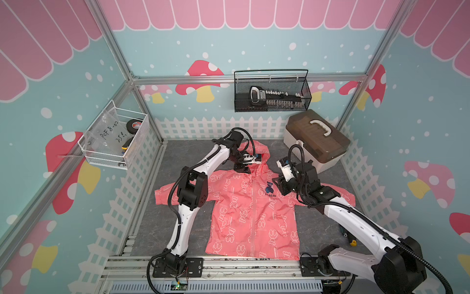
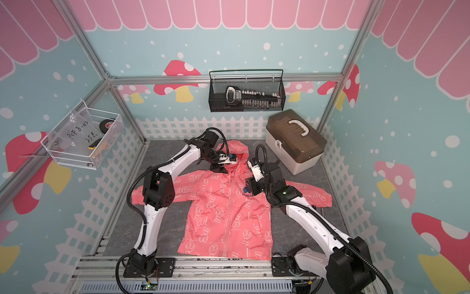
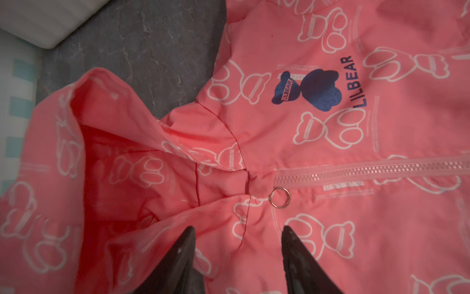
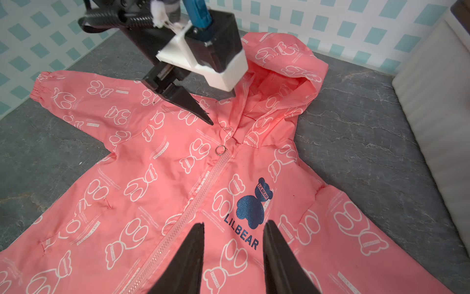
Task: Unzip the jacket
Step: Unzip the zipper on the jacket.
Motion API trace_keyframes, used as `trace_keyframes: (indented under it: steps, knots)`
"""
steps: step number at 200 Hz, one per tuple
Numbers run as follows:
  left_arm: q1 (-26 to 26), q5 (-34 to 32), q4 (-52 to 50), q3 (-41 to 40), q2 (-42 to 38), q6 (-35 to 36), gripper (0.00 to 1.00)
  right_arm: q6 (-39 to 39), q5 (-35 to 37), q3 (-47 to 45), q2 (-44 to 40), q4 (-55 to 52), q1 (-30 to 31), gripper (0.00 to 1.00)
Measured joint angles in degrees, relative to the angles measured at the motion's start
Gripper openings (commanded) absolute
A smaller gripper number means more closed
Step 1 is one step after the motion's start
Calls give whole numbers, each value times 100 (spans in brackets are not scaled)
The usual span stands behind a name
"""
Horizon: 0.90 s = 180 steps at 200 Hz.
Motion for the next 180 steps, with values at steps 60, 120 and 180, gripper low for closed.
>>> trace_keyframes:
  steps: [60, 120, 180]
  knots:
    - [-321, -57, -564, 1019, 1027, 424, 59, 61, -26, -90, -4, -98, 0, 39]
    - [-256, -254, -664, 1591, 1134, 431, 99, 107, -68, -98, -4, -111, 2, 39]
    - [-127, -723, -1137, 2153, 1576, 597, 90, 142, -151, -107, 94, -138, 70, 39]
